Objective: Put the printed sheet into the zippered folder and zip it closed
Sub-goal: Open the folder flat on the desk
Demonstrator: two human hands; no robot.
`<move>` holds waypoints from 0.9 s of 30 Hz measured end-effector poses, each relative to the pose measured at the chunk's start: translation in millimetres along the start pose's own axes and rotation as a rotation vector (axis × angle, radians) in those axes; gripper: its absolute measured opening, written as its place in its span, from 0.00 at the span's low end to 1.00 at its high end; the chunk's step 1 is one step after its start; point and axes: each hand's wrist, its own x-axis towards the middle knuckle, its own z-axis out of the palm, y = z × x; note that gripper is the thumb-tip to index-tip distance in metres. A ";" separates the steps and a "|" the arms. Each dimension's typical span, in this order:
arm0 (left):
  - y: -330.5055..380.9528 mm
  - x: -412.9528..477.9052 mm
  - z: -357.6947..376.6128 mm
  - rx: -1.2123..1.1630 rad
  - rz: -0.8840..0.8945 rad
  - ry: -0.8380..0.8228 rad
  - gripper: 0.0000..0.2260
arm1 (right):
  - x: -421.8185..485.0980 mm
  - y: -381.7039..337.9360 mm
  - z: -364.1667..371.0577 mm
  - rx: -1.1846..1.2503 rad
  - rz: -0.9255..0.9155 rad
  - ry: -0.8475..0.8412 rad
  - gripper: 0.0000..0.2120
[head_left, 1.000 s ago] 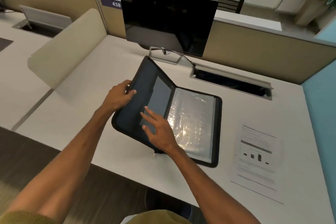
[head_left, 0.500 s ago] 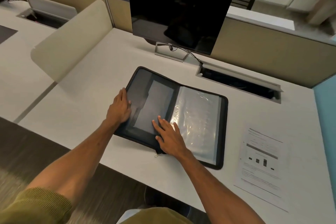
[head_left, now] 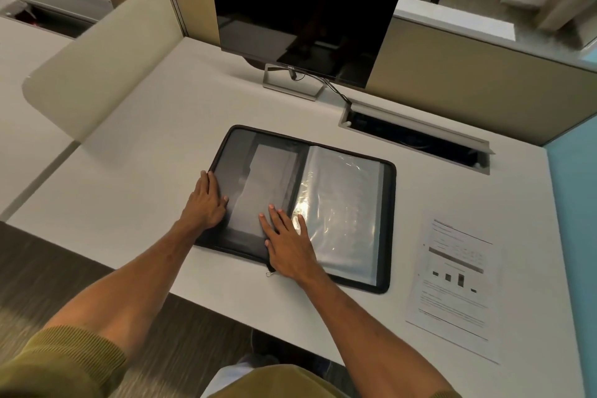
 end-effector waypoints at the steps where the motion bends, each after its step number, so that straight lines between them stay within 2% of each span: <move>1: 1.8 -0.2 1.9 0.015 -0.009 -0.012 0.34 | -0.5 1.4 -0.1 0.004 -0.004 -0.002 0.31; 6: 11.4 -5.1 8.1 0.063 -0.029 0.003 0.32 | -2.7 13.2 -4.8 0.059 -0.045 -0.043 0.31; 13: 34.6 -8.2 4.9 0.169 0.066 0.151 0.31 | -13.2 35.6 -23.5 0.340 0.018 0.013 0.32; 19: 85.2 -9.3 3.6 0.116 0.150 0.143 0.32 | -38.8 73.0 -40.1 0.292 0.078 0.119 0.32; 27: 174.6 -35.5 34.8 0.138 0.376 0.097 0.34 | -100.0 144.4 -56.9 0.259 0.256 0.277 0.33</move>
